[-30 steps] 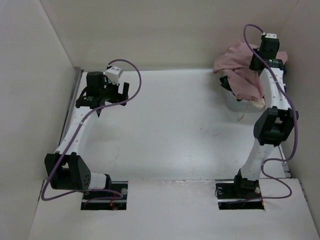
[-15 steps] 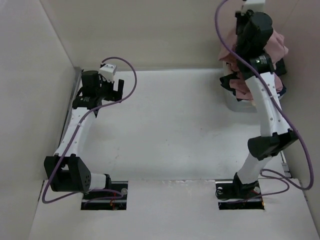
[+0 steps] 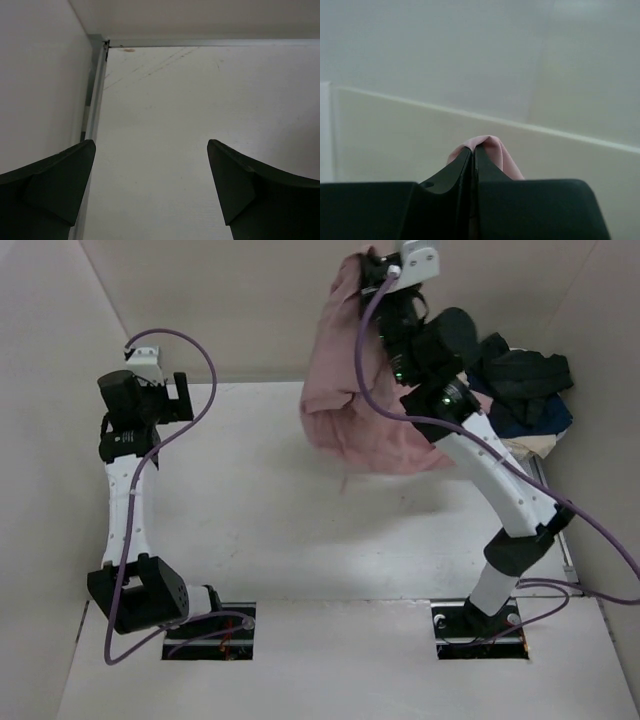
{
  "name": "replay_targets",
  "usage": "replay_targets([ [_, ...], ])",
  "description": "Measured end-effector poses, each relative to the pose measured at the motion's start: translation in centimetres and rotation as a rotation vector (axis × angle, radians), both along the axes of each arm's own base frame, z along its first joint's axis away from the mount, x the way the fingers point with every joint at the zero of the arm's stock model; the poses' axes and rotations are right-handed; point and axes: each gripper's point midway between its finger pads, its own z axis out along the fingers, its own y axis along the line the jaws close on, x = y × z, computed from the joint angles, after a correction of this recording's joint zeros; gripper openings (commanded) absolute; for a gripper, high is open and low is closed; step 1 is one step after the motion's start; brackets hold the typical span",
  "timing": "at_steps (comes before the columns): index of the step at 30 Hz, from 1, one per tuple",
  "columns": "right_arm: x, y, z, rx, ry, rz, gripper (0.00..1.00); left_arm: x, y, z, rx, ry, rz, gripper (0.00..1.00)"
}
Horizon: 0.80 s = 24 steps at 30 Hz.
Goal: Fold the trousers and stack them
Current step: Move the trousers to the center of the board, then flatten the trousers out
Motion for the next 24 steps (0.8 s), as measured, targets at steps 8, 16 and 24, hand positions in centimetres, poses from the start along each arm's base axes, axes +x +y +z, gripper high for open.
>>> replay_targets([
  [8, 6.9, 15.4, -19.2, -0.070, 0.500, 0.487, 1.00, 0.4, 0.1, 1.8, 0.018, -0.027, -0.022, 1.00],
  [16, 7.6, 8.0, -35.6, -0.113, 1.028, 0.429, 1.00, -0.9, -3.6, -4.1, 0.045, 0.147, -0.141, 1.00],
  [24, 1.4, 0.0, -35.7, -0.069, 1.019, 0.267, 0.93, -6.7, -18.4, -12.6, 0.291, 0.347, -0.669, 0.96],
])
